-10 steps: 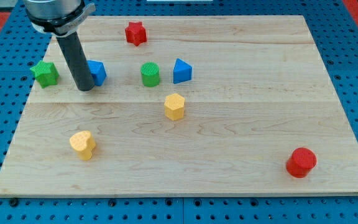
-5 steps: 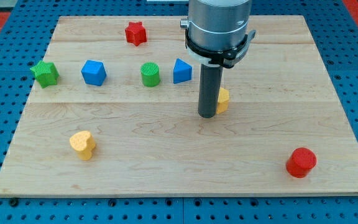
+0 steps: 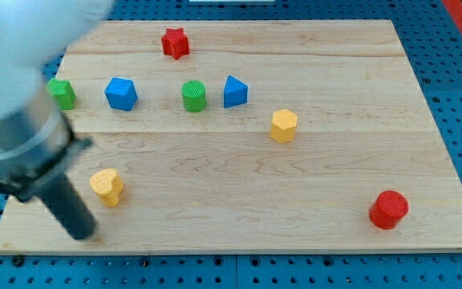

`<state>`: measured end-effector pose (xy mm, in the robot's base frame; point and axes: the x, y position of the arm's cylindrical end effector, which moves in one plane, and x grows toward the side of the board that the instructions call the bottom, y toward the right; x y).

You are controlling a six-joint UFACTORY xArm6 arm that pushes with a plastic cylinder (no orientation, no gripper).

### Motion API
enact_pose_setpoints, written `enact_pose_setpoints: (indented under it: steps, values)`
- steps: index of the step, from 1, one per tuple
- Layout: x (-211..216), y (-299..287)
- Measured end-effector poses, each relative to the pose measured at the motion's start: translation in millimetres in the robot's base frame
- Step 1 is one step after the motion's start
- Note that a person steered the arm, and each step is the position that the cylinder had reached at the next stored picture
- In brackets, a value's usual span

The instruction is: Push the yellow heart below the yellow hexagon

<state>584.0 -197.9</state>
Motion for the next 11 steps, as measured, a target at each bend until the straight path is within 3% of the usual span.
enact_pose_setpoints:
  steps: [1,2,3,4,5,6,7,9,11]
  values:
    - [-28,26]
    - [-34,140]
    - [-6,120]
    - [7,36]
    - [-45,54]
    - [-69,81]
    - [-51,127]
    - [-59,216]
    - [-81,175]
